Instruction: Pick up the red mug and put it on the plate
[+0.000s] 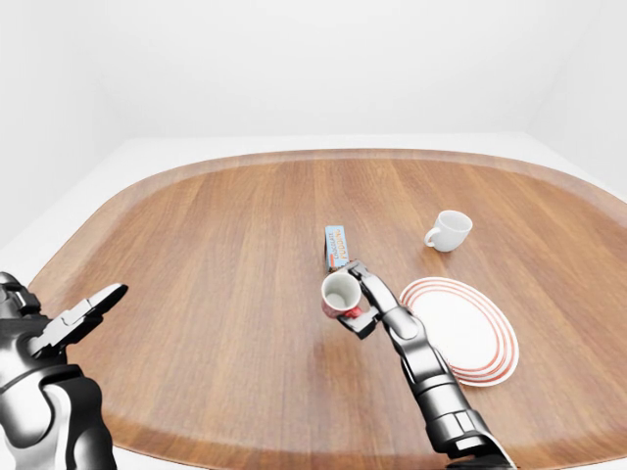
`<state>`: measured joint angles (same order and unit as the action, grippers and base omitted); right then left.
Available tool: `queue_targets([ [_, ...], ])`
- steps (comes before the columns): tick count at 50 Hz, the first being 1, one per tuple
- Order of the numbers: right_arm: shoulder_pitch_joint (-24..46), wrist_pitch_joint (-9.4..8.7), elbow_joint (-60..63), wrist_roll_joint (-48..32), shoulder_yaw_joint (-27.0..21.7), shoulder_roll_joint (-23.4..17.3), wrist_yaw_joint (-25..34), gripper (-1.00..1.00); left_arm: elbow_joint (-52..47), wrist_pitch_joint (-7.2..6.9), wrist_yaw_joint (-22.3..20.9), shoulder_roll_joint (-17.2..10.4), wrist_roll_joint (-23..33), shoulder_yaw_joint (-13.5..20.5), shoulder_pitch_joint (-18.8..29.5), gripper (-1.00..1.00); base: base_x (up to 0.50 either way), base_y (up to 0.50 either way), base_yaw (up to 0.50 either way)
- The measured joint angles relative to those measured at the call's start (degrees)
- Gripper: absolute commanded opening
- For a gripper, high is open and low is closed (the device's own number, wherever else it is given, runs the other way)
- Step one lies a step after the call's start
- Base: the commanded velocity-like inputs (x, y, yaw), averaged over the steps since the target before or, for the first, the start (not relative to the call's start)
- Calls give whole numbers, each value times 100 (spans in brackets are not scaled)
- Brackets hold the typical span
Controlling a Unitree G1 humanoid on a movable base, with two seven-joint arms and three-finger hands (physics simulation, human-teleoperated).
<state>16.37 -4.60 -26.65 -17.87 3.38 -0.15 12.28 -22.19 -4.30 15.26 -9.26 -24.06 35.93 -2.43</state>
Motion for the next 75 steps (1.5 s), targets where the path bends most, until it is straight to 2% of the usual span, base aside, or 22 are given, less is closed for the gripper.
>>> queue_targets([
  [5,597,-39,325,291,-358,-387,107,-100,8,0,2,-5,4,-9,6,100,0,0,0],
  [10,1258,-40,236,624,-748,-952,156,-100,12,-4,1,-6,8,-17,11,100,0,0,0],
  [16,1799,-40,-478,890,-1120,-1692,149,-100,-2,-21,0,-9,-1,-9,8,100,0,0,0],
  [20,1963,34,-1120,1037,-1348,-2199,118,-100,-10,-28,-1,-8,-1,-7,6,100,0,0,0],
  [24,1992,169,-1605,1141,-1516,-2633,105,-100,-26,-40,-1,-6,-4,2,2,100,0,0,0],
  [31,1969,688,-2670,1261,-1647,-3101,34,-100,-46,-55,1,-3,8,0,4,100,0,0,0],
  [35,1914,960,-3194,1339,-1667,-3254,0,-100,-38,-52,-2,-7,6,3,8,100,0,0,0],
  [45,1569,960,-3991,1552,-1699,-3466,54,-100,-45,-51,-3,-4,32,-12,12,100,0,0,0],
  [75,928,960,-4873,1948,-1791,-3441,206,-100,-62,-69,6,-10,64,-29,31,100,0,0,0],
])
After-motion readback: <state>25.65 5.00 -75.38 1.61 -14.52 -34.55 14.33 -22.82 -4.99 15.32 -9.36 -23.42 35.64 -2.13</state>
